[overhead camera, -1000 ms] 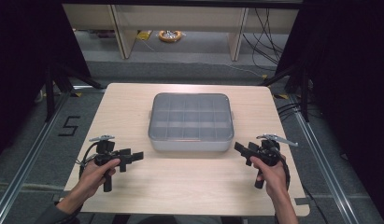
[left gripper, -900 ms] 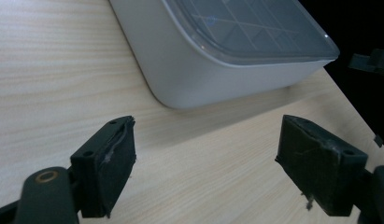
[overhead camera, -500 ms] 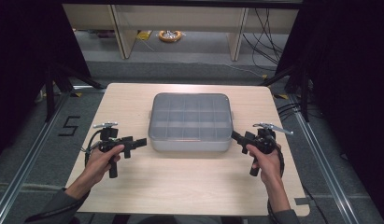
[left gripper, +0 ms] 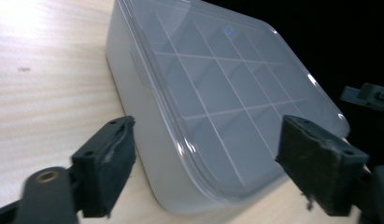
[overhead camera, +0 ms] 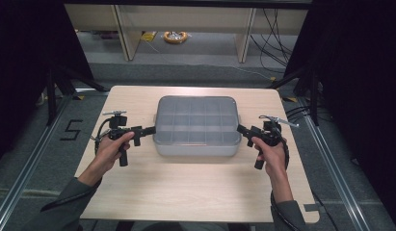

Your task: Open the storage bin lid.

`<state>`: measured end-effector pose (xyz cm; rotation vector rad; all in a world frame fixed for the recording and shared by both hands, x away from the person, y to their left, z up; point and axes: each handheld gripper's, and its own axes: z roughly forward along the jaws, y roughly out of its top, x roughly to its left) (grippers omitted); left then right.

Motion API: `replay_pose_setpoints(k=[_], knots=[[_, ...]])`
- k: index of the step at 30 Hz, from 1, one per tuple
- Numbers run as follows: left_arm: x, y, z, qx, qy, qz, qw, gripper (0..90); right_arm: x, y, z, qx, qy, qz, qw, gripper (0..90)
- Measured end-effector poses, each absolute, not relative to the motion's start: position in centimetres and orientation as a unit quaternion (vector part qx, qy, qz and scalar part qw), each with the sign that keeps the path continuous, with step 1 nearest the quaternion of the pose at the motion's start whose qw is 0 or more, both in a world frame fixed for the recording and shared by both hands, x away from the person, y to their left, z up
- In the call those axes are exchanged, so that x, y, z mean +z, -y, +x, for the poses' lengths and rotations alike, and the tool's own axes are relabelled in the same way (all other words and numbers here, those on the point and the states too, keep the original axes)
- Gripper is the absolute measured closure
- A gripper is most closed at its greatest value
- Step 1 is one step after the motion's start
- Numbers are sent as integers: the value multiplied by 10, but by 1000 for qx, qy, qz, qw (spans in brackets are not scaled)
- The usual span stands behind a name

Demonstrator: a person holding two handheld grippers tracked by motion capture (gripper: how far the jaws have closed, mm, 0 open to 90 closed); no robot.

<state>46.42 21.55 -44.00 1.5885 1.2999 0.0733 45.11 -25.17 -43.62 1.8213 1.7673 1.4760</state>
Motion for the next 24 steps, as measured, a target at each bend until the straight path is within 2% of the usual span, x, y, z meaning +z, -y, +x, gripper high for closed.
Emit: replay_pose_setpoints(k=[2,3,6,7,11,13,14,15,20,21,23,24], knots=[[-441,-217,471,30,-545,663,513,221,-435,252,452,500,-591,626,94,315],[-442,-216,474,29,-549,660,512,231,-438,256,457,502,-602,610,116,319],[-446,-216,480,24,-550,666,504,242,-440,257,461,500,-598,615,120,323],[-447,-215,481,23,-552,662,506,253,-439,255,460,496,-591,628,103,327],[-450,-211,489,19,-552,667,501,259,-443,257,470,496,-604,611,124,333],[-450,-211,492,19,-551,670,497,266,-443,255,474,497,-600,616,117,335],[-450,-210,495,16,-549,673,496,271,-445,257,478,498,-610,602,133,335],[-449,-208,501,16,-551,671,496,275,-441,251,476,495,-587,633,97,335],[-448,-206,512,17,-557,666,496,282,-443,248,484,497,-582,638,86,337],[-449,-207,514,21,-556,669,493,283,-446,250,489,500,-596,619,106,337],[-452,-204,517,22,-560,666,493,283,-449,249,494,496,-597,622,106,337],[-454,-204,519,17,-563,664,491,285,-453,251,498,494,-610,606,124,339]])
